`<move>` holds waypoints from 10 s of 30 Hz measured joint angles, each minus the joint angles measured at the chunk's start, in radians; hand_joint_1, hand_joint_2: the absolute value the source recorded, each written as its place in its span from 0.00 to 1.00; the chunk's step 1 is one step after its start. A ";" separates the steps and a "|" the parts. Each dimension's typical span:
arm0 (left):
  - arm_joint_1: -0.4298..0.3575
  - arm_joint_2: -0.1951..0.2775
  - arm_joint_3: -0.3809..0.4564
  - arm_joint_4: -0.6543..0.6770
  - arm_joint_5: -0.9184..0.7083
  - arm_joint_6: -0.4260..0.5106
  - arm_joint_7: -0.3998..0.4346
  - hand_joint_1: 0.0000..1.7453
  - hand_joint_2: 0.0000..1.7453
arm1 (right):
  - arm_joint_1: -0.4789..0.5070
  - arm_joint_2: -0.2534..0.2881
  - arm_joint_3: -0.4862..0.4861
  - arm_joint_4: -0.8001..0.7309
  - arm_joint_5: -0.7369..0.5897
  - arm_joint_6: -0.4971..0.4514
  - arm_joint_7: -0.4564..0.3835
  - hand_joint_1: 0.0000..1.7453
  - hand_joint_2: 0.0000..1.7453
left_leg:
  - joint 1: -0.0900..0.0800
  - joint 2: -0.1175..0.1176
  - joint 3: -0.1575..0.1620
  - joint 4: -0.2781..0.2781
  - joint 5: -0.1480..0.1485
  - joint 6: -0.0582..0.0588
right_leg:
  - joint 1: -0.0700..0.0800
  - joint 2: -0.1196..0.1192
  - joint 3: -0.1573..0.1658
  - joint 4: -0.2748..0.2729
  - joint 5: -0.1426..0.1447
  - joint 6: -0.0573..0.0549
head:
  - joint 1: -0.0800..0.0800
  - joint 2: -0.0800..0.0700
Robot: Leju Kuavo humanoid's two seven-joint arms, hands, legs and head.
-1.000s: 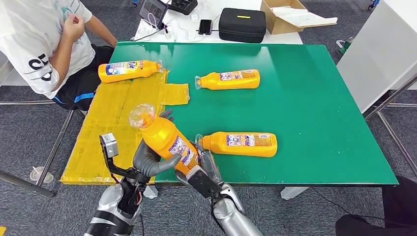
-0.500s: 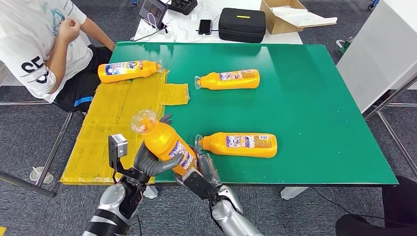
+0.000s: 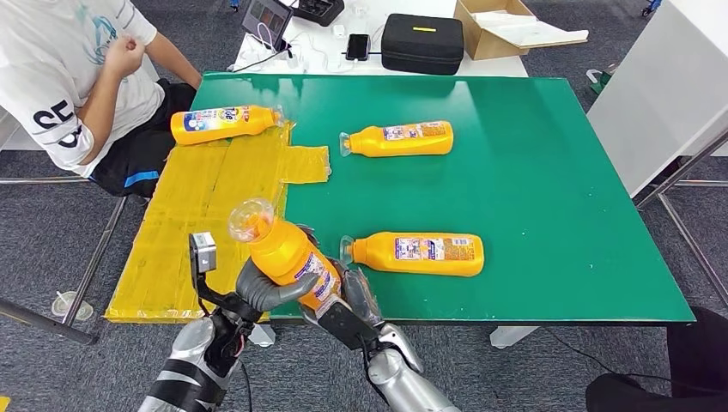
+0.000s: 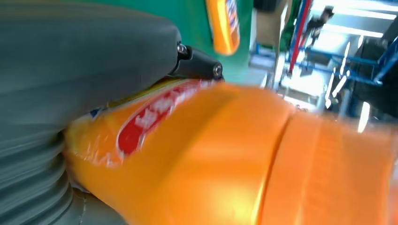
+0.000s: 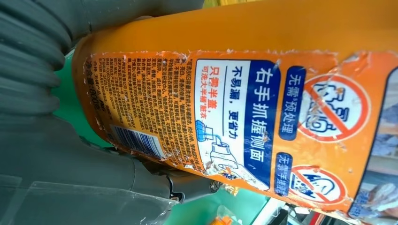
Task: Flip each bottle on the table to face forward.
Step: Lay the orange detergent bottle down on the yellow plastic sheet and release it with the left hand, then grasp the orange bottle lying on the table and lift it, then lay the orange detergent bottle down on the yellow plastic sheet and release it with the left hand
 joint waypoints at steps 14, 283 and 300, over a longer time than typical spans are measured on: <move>-0.010 0.005 0.042 0.054 0.327 -0.095 0.165 1.00 1.00 | 0.000 0.004 0.004 0.000 0.019 -0.075 0.005 0.00 0.25 | 0.000 0.000 0.000 0.000 0.000 0.000 | 0.000 0.000 0.000 0.000 0.000 0.000 | 0.000 0.000; -0.149 -0.019 -0.060 0.142 -0.008 0.126 -0.001 1.00 1.00 | -0.046 0.017 0.008 -0.003 -0.005 -0.237 -0.063 0.00 0.75 | 0.000 -0.004 -0.003 0.000 0.004 0.000 | 0.000 -0.001 -0.003 0.000 0.003 -0.001 | 0.000 0.000; -0.134 -0.020 -0.067 0.064 0.001 0.172 0.019 1.00 1.00 | -0.035 0.016 -0.024 -0.118 -0.097 -0.198 -0.042 0.00 0.00 | 0.000 -0.004 -0.003 0.000 0.004 0.000 | 0.000 -0.001 -0.003 0.000 0.003 -0.001 | 0.000 0.000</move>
